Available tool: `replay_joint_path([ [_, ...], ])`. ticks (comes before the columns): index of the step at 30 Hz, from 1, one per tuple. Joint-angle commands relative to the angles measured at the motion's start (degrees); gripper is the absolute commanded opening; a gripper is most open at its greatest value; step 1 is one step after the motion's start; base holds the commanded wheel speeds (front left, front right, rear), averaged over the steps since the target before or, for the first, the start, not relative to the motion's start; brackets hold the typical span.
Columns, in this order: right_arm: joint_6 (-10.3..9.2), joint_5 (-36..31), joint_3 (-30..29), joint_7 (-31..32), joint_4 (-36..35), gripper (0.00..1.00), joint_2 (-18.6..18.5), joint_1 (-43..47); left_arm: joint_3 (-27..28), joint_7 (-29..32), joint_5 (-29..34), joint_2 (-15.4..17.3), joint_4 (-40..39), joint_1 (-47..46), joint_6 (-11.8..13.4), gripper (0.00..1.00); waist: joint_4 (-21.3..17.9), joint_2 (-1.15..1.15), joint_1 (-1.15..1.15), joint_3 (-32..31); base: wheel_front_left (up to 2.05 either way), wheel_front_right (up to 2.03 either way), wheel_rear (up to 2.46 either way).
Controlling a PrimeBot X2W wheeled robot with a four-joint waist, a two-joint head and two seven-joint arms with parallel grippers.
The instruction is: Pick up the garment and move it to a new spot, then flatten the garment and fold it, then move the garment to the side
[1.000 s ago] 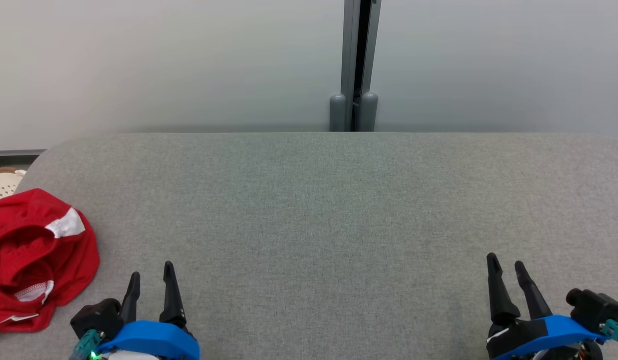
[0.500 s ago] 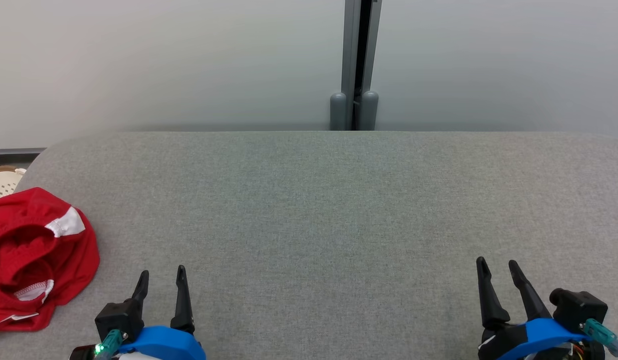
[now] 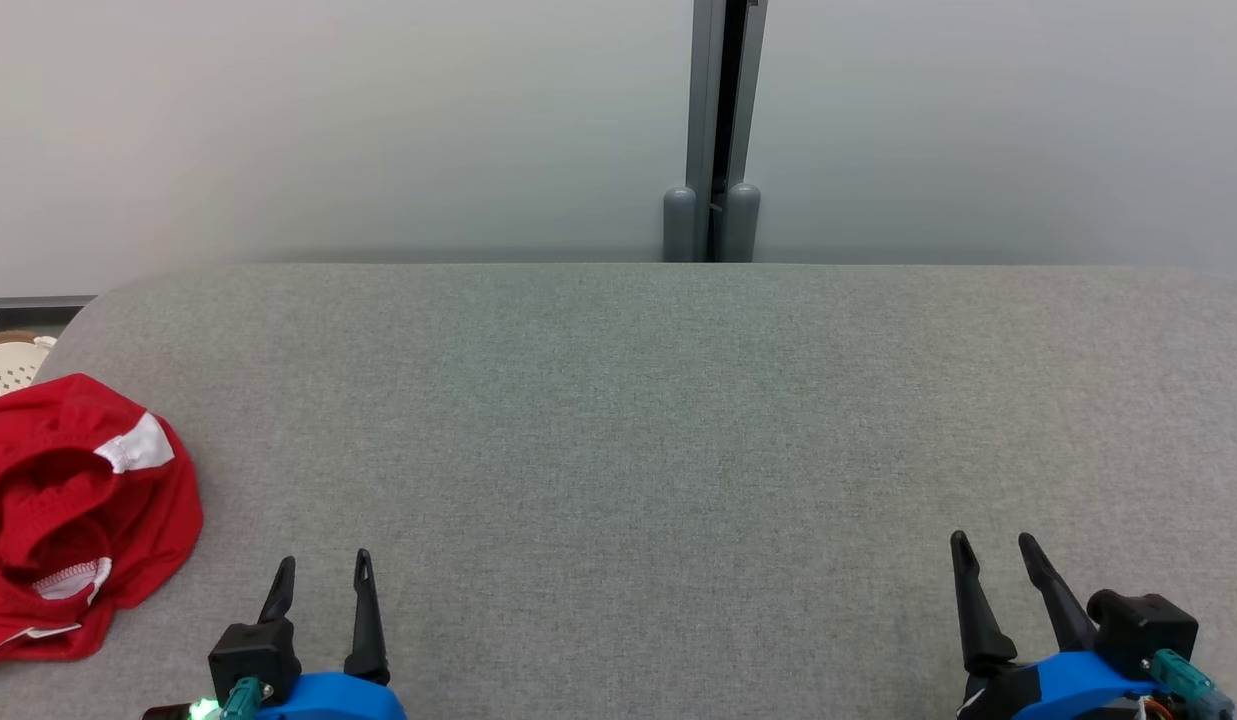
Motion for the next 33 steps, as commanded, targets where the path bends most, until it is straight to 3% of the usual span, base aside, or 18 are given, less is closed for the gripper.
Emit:
replay_joint_path([
  [1, 0.03, -1.27, -0.25, -0.59, 0.32, 1.00, -0.26, 0.65, 0.24, -0.65, 1.39, -0.04, -0.02, 0.19, 0.41, 1.00, 0.03, 0.00, 0.00, -0.02, 0.00, 0.00, 0.00],
  [10, 0.03, -4.61, -0.24, -1.59, 1.36, 1.00, -0.30, 1.11, 0.17, -1.56, 5.20, -0.34, 0.31, 0.45, 0.30, 1.00, 0.43, 0.00, 0.00, -0.02, 0.00, 0.00, 0.00],
  [15, 0.04, -6.37, -0.07, -2.06, 1.77, 1.00, -0.28, 1.38, 0.29, -2.02, 6.75, -0.63, 0.76, 0.44, 0.16, 1.00, 2.76, 0.00, 0.00, 0.45, 0.00, 0.00, 0.00],
  [30, 0.03, -4.66, 2.45, -2.02, 4.12, 1.00, -0.30, -1.28, 4.13, -2.02, 5.66, -1.07, 1.22, 1.34, 0.38, 1.00, 21.35, 0.00, 0.00, 4.24, 0.00, 0.00, 0.00],
  [33, 0.03, -4.57, 3.11, -2.02, 4.52, 1.00, -0.27, -1.79, 4.97, -2.03, 5.57, -0.99, 1.32, 1.97, 0.37, 1.00, 23.25, 0.00, 0.00, 4.38, 0.00, 0.00, 0.00],
])
